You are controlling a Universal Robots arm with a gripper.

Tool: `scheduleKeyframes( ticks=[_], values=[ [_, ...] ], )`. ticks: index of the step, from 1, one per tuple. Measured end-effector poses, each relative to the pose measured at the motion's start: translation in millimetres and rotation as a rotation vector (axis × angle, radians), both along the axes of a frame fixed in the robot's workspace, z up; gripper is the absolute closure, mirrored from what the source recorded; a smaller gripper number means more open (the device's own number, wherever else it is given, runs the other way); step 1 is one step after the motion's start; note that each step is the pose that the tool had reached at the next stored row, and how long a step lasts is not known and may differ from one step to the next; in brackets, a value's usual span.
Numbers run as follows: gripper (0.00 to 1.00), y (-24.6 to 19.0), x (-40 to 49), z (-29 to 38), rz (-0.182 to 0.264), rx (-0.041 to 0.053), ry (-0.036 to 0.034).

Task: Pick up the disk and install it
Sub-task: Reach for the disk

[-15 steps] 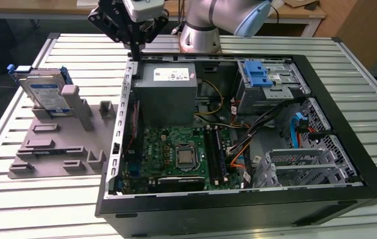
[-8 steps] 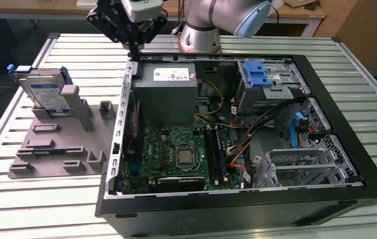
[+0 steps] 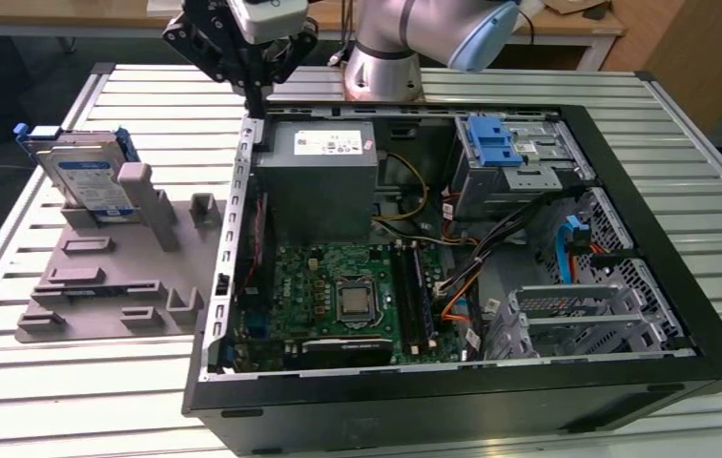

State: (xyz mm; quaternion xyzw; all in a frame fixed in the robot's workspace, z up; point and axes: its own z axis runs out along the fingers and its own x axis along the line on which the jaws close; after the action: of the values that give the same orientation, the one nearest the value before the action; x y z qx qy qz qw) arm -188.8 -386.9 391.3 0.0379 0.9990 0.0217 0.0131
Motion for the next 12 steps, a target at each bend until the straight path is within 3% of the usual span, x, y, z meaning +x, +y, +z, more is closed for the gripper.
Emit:
scheduleKeyframes(
  ticks=[12],
  values=[
    [0.89, 0.0, -3.9, -0.8, 0.0, 0.0, 0.0]
  ],
)
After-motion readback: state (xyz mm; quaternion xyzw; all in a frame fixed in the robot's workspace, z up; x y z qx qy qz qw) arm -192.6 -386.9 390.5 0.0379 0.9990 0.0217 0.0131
